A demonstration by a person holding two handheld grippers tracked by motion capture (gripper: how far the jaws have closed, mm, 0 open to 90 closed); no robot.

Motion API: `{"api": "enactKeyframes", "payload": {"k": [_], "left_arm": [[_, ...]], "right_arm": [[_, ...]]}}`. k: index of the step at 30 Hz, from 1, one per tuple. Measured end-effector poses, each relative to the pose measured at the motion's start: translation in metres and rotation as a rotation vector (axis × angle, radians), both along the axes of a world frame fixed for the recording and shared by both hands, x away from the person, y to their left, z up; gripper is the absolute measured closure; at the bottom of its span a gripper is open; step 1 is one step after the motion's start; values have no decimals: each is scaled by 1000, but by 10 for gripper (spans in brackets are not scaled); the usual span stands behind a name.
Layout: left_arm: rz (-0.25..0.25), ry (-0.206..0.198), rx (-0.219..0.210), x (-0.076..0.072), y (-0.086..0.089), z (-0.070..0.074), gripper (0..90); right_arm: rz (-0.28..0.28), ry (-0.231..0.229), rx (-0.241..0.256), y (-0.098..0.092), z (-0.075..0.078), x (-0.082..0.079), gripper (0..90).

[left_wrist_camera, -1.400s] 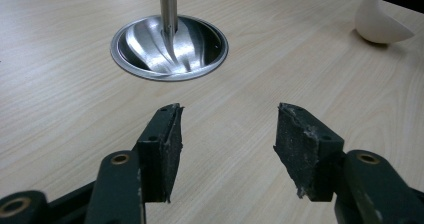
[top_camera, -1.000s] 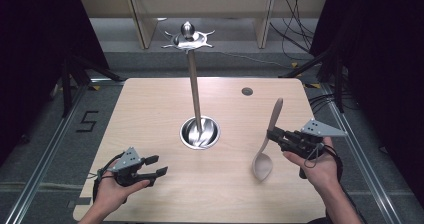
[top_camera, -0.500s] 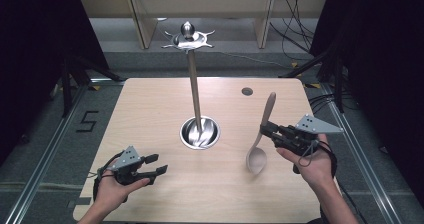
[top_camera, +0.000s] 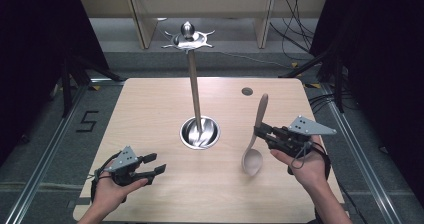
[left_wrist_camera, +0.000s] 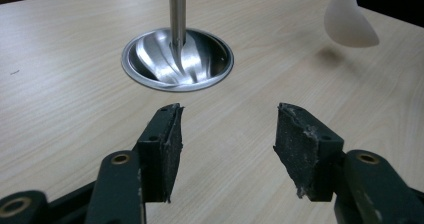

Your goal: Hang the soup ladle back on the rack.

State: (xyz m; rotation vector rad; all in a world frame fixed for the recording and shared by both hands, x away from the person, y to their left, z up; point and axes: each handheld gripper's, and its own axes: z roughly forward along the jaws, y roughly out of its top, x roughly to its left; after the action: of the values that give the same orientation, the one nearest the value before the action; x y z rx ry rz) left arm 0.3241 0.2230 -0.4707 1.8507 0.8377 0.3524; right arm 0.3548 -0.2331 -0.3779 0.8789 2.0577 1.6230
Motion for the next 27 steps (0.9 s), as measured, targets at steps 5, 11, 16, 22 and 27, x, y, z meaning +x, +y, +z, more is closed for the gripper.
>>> {"api": "enactKeyframes", "payload": {"k": [5, 11, 16, 22, 27], "left_arm": [[7, -12, 9, 1, -2, 2, 434], [39, -40, -23, 0, -6, 11, 429], [44, -91, -41, 2, -11, 27, 418], [48, -154, -77, 6, -21, 56, 416], [30, -194, -98, 11, -33, 79, 414]], "right_arm": [[13, -3, -2, 3, -2, 0, 757], [18, 27, -8, 11, -3, -2, 757], [26, 21, -18, 20, -5, 0, 757], [-45, 20, -28, 36, -2, -10, 757], [-62, 25, -47, 44, -1, -13, 757]]}}
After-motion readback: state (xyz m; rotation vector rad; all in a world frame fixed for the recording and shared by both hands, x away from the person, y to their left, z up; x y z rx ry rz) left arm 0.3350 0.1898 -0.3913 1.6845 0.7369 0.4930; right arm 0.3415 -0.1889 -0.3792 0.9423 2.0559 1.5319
